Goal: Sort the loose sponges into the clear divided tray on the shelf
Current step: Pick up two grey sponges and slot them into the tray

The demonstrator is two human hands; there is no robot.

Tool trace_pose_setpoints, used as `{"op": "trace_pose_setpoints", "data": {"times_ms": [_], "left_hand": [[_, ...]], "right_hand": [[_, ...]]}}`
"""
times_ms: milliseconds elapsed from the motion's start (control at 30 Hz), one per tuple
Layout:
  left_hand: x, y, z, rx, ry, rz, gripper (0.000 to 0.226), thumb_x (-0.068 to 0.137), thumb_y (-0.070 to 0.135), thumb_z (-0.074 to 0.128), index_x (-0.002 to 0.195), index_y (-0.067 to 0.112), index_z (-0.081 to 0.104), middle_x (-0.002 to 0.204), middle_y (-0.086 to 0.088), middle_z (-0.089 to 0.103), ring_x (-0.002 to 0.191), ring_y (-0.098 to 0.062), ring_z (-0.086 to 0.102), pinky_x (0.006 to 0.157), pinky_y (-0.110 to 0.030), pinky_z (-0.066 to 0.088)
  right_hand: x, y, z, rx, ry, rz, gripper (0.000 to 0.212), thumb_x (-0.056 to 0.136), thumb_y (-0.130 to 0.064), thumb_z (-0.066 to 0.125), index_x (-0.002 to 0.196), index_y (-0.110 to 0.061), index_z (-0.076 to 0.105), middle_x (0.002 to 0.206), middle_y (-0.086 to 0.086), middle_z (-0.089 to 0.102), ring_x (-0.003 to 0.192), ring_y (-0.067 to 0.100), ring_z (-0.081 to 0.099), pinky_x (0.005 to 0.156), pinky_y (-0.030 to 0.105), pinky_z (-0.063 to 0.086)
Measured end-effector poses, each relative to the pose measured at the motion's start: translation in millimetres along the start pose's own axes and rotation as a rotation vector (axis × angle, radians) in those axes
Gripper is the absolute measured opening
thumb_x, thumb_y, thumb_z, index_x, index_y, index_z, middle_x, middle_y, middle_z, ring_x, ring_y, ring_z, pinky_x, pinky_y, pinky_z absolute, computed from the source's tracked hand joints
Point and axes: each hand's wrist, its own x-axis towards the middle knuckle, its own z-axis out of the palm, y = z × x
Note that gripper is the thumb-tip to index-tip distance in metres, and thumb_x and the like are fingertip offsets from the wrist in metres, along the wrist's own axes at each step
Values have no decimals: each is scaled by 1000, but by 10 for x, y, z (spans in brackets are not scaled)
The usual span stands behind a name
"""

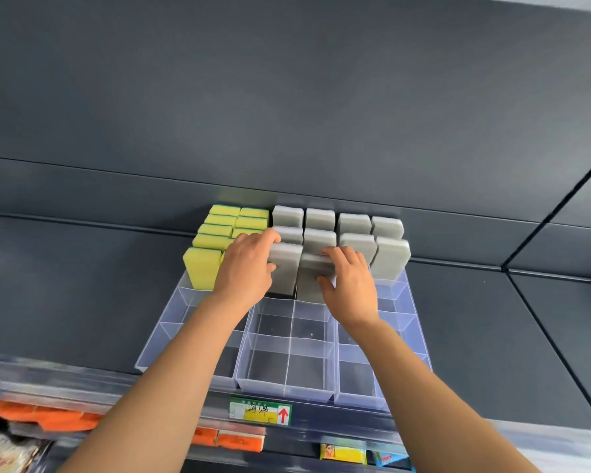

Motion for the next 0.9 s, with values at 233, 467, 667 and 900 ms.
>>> {"op": "trace_pose_setpoints", "data": {"times_ms": [233, 467, 667, 900], "left_hand": [[43, -9, 9, 148, -76, 84, 37, 84, 17, 67, 120, 12, 58, 117, -2, 57, 110, -22, 46, 89, -28, 35], [28, 22, 43, 192, -112, 64, 30, 86, 8, 62, 115, 11, 57, 114, -3, 57, 107, -22, 48, 86, -29, 39], [65, 64, 23, 294, -129, 76, 25, 85, 11, 63, 109, 12, 57, 109, -2, 60, 102, -22, 51, 87, -31, 40], [37, 65, 19, 299, -114, 71, 28, 86, 18, 64, 113, 14, 57, 112, -1, 59, 104, -22, 48, 88, -31, 39]], "right_hand": [[-15, -32, -27, -33, 57, -67, 32, 77, -7, 68, 108, -8, 63, 112, 7, 57, 98, 29, 50, 79, 35, 48], [-17, -20, -56, -62, 85, -125, 31, 72, -7, 73, 103, -6, 68, 100, 8, 63, 87, 32, 54, 72, 39, 52], [-37, -31, -60, -65, 73, -138, 30, 72, -3, 73, 101, -7, 68, 98, 9, 63, 85, 32, 55, 67, 39, 52], [-71, -37, -74, -129, 23, -122, 39, 76, -6, 69, 114, -8, 62, 111, 9, 60, 95, 33, 52, 80, 41, 49]]}}
